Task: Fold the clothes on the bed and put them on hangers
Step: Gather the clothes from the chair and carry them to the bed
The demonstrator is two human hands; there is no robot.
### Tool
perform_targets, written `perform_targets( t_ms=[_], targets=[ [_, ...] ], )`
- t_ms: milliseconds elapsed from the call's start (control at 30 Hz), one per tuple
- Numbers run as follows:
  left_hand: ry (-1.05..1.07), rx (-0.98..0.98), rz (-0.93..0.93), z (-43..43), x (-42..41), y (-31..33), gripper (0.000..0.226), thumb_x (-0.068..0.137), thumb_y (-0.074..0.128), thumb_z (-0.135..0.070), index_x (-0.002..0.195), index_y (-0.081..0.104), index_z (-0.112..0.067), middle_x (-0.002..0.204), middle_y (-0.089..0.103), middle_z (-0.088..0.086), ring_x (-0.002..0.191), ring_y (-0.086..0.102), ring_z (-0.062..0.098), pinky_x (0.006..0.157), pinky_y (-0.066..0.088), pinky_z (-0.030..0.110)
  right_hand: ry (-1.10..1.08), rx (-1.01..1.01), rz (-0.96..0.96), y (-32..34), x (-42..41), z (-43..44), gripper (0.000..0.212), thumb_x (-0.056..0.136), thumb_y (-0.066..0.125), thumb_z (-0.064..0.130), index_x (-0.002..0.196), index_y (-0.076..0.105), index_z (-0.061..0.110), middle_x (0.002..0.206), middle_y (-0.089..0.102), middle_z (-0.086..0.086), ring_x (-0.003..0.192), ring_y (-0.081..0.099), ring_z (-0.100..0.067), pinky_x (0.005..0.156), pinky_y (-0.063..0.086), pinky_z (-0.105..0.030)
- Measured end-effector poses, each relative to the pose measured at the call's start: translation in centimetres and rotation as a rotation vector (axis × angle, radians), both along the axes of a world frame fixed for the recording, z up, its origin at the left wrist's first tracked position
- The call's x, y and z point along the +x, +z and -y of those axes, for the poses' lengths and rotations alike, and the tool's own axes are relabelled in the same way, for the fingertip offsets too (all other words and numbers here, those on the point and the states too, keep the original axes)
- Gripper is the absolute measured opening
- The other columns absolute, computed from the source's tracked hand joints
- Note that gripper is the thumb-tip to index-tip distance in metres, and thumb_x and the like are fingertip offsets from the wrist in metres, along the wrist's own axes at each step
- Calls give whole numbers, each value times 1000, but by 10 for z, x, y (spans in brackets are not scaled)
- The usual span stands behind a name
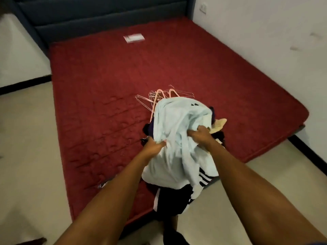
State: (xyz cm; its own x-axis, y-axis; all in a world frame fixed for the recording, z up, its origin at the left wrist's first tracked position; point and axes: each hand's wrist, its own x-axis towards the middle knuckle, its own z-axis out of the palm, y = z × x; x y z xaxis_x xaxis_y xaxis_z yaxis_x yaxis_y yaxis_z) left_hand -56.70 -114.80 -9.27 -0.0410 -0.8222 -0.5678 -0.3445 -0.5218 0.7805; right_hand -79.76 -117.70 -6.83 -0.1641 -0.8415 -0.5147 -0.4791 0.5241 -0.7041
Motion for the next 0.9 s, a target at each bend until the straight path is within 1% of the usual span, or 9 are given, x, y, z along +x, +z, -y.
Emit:
perform_targets(
  t_ms=[100, 133, 233, 333, 400, 467, 600, 733, 900],
  targets=[
    [-97, 193, 77, 8, 16, -46, 108, 90, 73, -47, 163, -1, -21, 168, 16, 1, 151, 26, 26, 120, 31, 40, 159, 222, -94, -58, 6, -3, 61, 93, 72, 25, 142, 49, -2, 146, 53, -17, 131, 53, -35, 97, 48, -38],
    [-135, 232, 73, 9, 20, -53, 106, 89, 74, -47, 163, 0, -27, 169, 14, 0, 151, 26, 26, 117, 34, 40, 207, 277, -113, -65, 10, -5, 60, 94, 69, 19, 144, 46, -5, 147, 49, -19, 135, 50, -36, 100, 45, -37],
    [-194, 362, 85, 8, 24, -53, 95, 92, 70, -47, 162, 6, -37, 167, 18, 0, 146, 36, 32, 96, 45, 40, 353, 355, -196, -72, 20, -1, 39, 95, 64, 13, 129, 53, -2, 127, 54, -16, 124, 54, -35, 86, 43, -32],
    [-217, 266, 157, 13, 34, -53, 94, 90, 71, -52, 162, 15, -31, 165, 27, 2, 143, 41, 29, 105, 48, 42, 467, 347, -312, -71, 26, 9, 24, 86, 59, 30, 101, 53, 13, 112, 61, -10, 113, 61, -34, 89, 51, -39],
    [-271, 174, 245, 17, 48, -46, 94, 85, 71, -59, 160, 26, -24, 161, 35, 1, 143, 42, 26, 114, 40, 38, 549, 378, -436, -62, 34, 18, 31, 83, 55, 35, 107, 57, 16, 124, 63, -11, 117, 61, -33, 94, 51, -42],
    [-292, 124, 312, 18, 62, -39, 74, 93, 67, -45, 156, 38, -18, 156, 45, 2, 140, 46, 27, 113, 38, 34, 614, 407, -606, -47, 47, 24, 43, 88, 56, 36, 124, 59, 13, 128, 61, -10, 118, 61, -34, 95, 52, -45],
    [-314, 58, 422, 5, 106, -22, 54, 97, 64, -39, 144, 54, -14, 143, 58, 9, 132, 53, 30, 105, 42, 33, 685, 278, -871, -17, 93, 28, 37, 87, 59, 35, 117, 67, 15, 108, 68, -6, 97, 68, -31, 81, 60, -40],
    [-321, -12, 495, -35, 174, 7, 50, 98, 63, -30, 143, 54, -9, 144, 57, 12, 132, 54, 29, 104, 42, 31, 747, 58, -800, 10, 181, 16, 32, 93, 59, 36, 118, 65, 17, 115, 69, -5, 106, 66, -28, 82, 50, -32],
    [-279, -104, 536, -109, 292, 28, 43, 96, 65, -24, 135, 60, -9, 140, 60, 14, 129, 56, 32, 102, 42, 30, 822, 45, -638, 27, 313, -38, 32, 89, 63, 32, 115, 66, 13, 118, 69, -11, 107, 68, -32, 89, 55, -37]
  ],
)
